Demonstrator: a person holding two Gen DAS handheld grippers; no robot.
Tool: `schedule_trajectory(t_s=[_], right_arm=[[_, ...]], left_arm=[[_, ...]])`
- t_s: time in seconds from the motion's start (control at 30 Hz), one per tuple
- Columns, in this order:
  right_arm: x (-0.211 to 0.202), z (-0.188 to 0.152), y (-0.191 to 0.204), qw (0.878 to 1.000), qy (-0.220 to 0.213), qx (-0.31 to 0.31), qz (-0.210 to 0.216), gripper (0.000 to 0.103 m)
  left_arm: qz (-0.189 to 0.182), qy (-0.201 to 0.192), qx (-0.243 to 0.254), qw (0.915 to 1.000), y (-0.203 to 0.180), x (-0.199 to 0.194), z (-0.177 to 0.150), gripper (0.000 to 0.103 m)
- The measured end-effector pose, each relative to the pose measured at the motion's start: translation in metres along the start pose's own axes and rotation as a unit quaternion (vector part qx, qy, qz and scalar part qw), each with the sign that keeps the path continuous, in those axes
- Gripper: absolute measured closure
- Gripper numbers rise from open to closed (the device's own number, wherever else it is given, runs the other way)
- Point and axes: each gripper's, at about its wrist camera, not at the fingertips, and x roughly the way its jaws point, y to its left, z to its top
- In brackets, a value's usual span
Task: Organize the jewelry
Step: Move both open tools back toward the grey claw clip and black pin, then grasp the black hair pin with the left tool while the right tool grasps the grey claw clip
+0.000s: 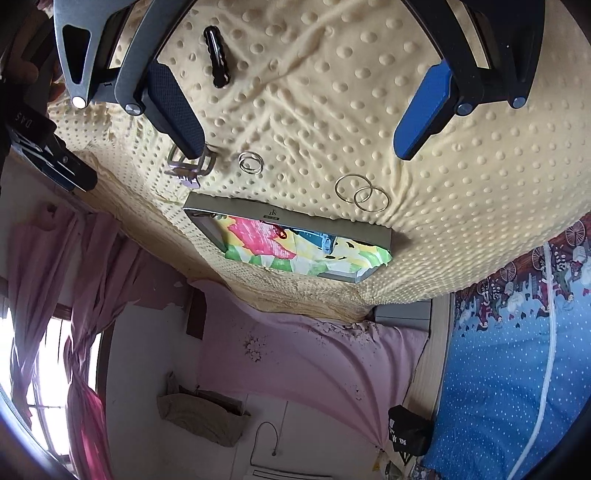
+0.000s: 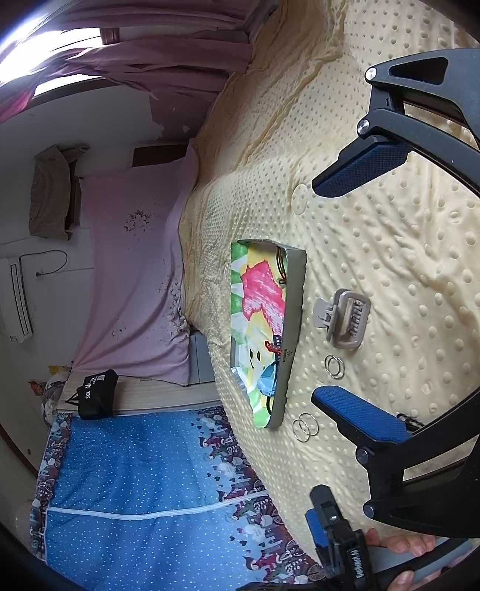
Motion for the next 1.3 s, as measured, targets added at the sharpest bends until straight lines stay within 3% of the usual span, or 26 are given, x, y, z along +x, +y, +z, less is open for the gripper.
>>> schedule_trajectory(t_s=[0.1,0.37,0.63,0.7,0.9,1.07,1.3], right_arm=[[0.0,-0.005,-0.003,1.0,0.001,0.001,0.005,0.002],[0.027,-0.013,-0.018,0.998,0.042,-0.011,0.043,0.002],[0.054,-0.027,-0.031,0.994,0.078,-0.005,0.074,0.003],[0.061,-0.033,-0.032,0.992,0.088,-0.004,0.085,0.003],[0.083,-0.04,-0.019,0.986,0.114,-0.022,0.12,0.003],[0.105,-0.044,-0.004,0.981,0.138,-0.037,0.129,0.005],[0.126,-0.043,0.007,0.98,0.148,-0.026,0.131,0.007]], left_arm=[[0.001,-0.001,0.016,0.9999,-0.01,-0.005,-0.007,0.0],[-0.04,0.053,0.039,0.9971,-0.027,0.006,-0.026,0.001],[-0.072,0.105,0.057,0.9902,-0.039,0.022,-0.043,0.034],[-0.079,0.122,0.064,0.9872,-0.043,0.028,-0.048,0.048],[-0.082,0.169,0.071,0.9796,-0.048,0.047,-0.056,0.078],[-0.09,0.175,0.048,0.9792,-0.043,0.054,-0.055,0.089],[-0.093,0.18,-0.002,0.9792,-0.029,0.071,-0.048,0.091]])
